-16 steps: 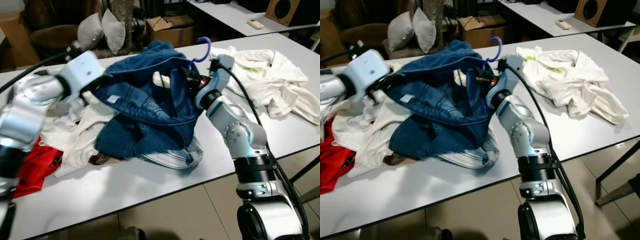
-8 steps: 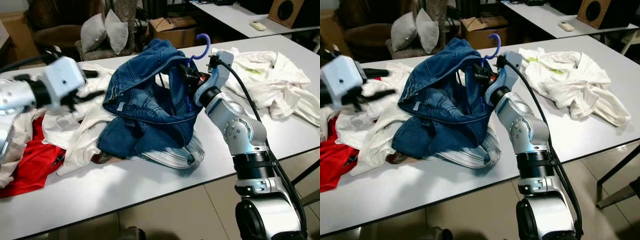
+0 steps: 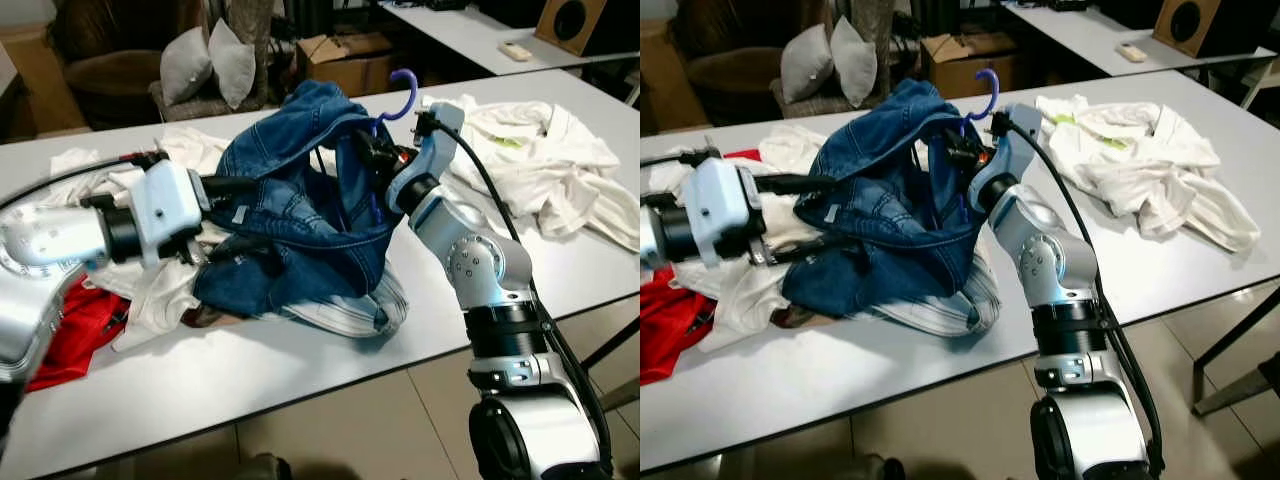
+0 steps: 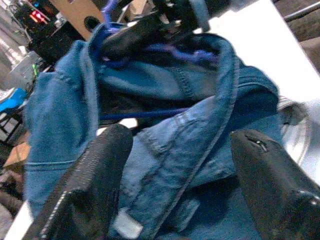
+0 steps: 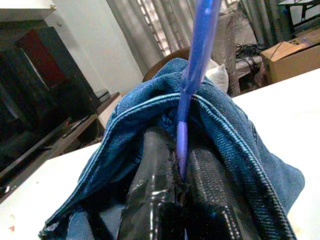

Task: Hang hanger

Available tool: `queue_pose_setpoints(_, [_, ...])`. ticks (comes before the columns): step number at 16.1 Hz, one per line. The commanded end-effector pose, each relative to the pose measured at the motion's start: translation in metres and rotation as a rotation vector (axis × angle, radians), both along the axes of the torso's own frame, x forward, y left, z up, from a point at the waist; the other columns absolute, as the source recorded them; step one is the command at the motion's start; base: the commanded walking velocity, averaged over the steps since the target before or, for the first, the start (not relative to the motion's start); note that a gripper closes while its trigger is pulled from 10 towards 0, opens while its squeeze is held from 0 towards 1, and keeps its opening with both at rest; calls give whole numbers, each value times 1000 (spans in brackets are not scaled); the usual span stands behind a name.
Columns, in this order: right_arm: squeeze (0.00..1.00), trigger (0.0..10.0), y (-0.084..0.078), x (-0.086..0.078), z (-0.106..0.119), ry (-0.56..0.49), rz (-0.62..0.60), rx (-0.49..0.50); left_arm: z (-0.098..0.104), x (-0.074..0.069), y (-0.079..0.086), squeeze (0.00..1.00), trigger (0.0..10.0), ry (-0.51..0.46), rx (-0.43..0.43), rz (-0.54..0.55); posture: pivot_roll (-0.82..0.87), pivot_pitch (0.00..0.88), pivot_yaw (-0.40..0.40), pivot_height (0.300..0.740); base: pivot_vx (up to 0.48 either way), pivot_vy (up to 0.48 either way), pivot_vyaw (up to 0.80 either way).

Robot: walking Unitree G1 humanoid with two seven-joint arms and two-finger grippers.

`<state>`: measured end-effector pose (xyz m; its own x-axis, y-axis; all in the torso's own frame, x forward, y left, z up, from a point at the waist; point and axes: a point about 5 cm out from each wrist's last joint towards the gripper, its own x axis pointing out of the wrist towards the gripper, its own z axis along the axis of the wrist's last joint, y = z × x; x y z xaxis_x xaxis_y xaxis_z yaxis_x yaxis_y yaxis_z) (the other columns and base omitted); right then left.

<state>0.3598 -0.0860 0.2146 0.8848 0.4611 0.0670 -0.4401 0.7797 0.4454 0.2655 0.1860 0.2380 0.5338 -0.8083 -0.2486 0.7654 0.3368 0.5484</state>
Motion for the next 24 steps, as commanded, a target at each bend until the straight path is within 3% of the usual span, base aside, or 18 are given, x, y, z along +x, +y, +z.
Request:
queue_pose_setpoints(1, [0,10000,1,-1,6,-21,8,2,-9,-3,-7,545,10000,21,24,-10,-5,0,39,740,0,0,0])
queue_pose_setpoints(2, [0,10000,2,-2,7,-24,16,3,-12,-3,-10,114,10000,26,24,-11,-5,0,39,740,0,0,0])
queue_pose_setpoints(3, [0,10000,2,-2,7,-25,19,4,-12,-3,-11,24,10000,27,23,-10,-5,0,39,740,0,0,0])
queue_pose_setpoints(7, [0,10000,1,-5,18,-40,61,92,-14,-1,-17,0,10000,28,18,-4,-19,0,44,740,0,0,0])
queue_pose_setpoints(12, [0,10000,1,-8,19,-27,80,125,-16,-1,-21,0,10000,27,31,-13,-21,0,39,740,0,0,0])
queue_pose_setpoints(13, [0,10000,1,-8,19,-24,71,126,-17,-1,-21,0,10000,27,36,-14,-22,0,39,740,0,0,0])
queue_pose_setpoints(15, [0,10000,-8,-3,14,-30,-38,16,-18,-1,-24,0,10000,27,37,-22,-23,0,37,740,0,0,0])
queue_pose_setpoints(16, [0,10000,-9,-2,13,-31,-37,6,-18,0,-25,0,10000,29,39,-28,-25,0,37,740,0,0,0])
queue_pose_setpoints(21, [0,10000,-2,-7,16,-47,37,48,-19,-1,-40,0,10000,12,27,-78,-29,0,34,740,0,0,0])
queue_pose_setpoints(24, [0,10000,2,-7,16,-48,51,58,-26,10,-53,0,10000,-33,11,-36,-27,0,34,740,0,0,0])
